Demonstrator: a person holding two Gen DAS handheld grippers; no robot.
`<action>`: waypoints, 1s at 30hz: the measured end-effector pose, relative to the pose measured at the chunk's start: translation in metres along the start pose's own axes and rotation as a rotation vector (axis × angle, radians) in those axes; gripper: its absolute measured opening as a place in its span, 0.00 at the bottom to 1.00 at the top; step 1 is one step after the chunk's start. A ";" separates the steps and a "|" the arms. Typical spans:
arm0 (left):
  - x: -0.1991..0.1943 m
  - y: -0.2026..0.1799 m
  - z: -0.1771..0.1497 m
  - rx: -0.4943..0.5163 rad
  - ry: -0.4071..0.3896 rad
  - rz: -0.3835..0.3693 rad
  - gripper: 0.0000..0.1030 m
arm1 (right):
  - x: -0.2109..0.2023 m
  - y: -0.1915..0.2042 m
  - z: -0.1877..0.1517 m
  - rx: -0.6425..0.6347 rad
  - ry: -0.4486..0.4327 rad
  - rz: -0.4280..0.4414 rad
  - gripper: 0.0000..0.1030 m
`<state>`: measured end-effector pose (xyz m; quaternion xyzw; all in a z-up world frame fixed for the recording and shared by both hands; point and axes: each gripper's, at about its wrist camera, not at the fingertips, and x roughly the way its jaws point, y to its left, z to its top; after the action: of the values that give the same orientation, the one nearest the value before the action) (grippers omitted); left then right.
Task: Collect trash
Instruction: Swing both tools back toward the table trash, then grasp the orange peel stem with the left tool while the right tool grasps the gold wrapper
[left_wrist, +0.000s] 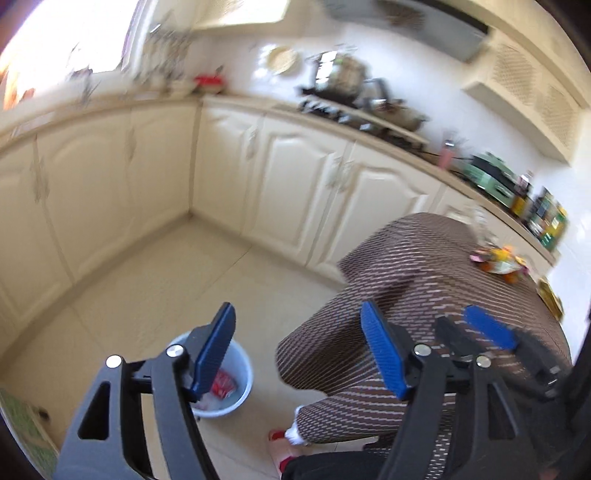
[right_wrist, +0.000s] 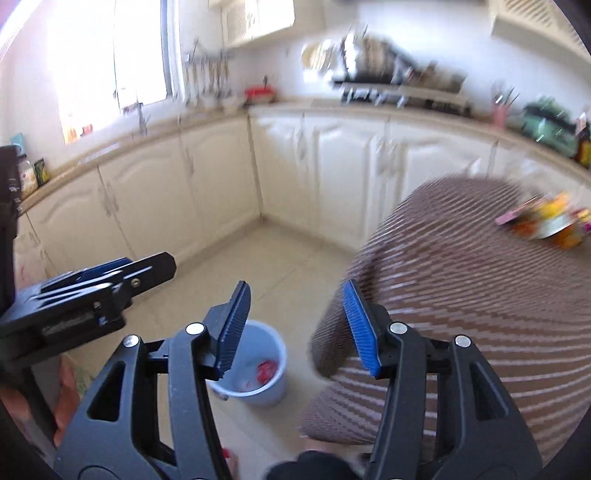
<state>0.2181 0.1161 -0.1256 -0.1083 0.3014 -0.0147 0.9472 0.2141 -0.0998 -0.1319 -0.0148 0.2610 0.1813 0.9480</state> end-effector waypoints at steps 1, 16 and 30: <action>-0.004 -0.016 0.003 0.029 -0.001 -0.014 0.69 | -0.021 -0.017 0.004 0.006 -0.027 -0.027 0.52; 0.067 -0.283 0.025 0.310 0.154 -0.310 0.72 | -0.142 -0.331 0.005 0.141 -0.009 -0.679 0.67; 0.157 -0.345 0.019 0.406 0.282 -0.287 0.72 | -0.050 -0.439 -0.007 0.139 0.323 -0.698 0.09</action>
<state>0.3701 -0.2317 -0.1257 0.0452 0.4025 -0.2238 0.8865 0.3253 -0.5268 -0.1420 -0.0668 0.3976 -0.1750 0.8982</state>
